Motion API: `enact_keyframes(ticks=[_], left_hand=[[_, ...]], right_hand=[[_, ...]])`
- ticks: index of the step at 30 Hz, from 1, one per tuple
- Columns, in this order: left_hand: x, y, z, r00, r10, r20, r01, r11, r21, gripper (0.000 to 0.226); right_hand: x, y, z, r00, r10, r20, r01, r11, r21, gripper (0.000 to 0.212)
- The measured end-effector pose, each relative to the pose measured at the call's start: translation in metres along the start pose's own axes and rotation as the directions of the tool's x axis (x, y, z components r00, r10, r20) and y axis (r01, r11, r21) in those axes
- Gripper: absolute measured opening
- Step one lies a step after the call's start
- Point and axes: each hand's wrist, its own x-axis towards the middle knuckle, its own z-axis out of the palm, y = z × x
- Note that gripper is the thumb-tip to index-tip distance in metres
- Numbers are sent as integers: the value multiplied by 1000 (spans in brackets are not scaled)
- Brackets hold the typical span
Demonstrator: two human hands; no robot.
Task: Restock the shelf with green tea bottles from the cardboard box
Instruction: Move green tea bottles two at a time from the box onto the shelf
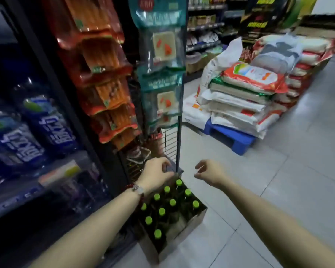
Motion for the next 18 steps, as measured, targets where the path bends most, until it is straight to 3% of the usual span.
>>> enact_keyframes(ticks=[7, 18], left_hand=[[-18, -101, 125, 997, -66, 49, 67, 998, -19, 28], [-48, -183, 220, 974, -203, 98, 211, 974, -82, 27]], right_hand=[[27, 85, 115, 999, 21, 35, -22, 999, 34, 29], [36, 166, 213, 999, 35, -25, -33, 997, 72, 28]])
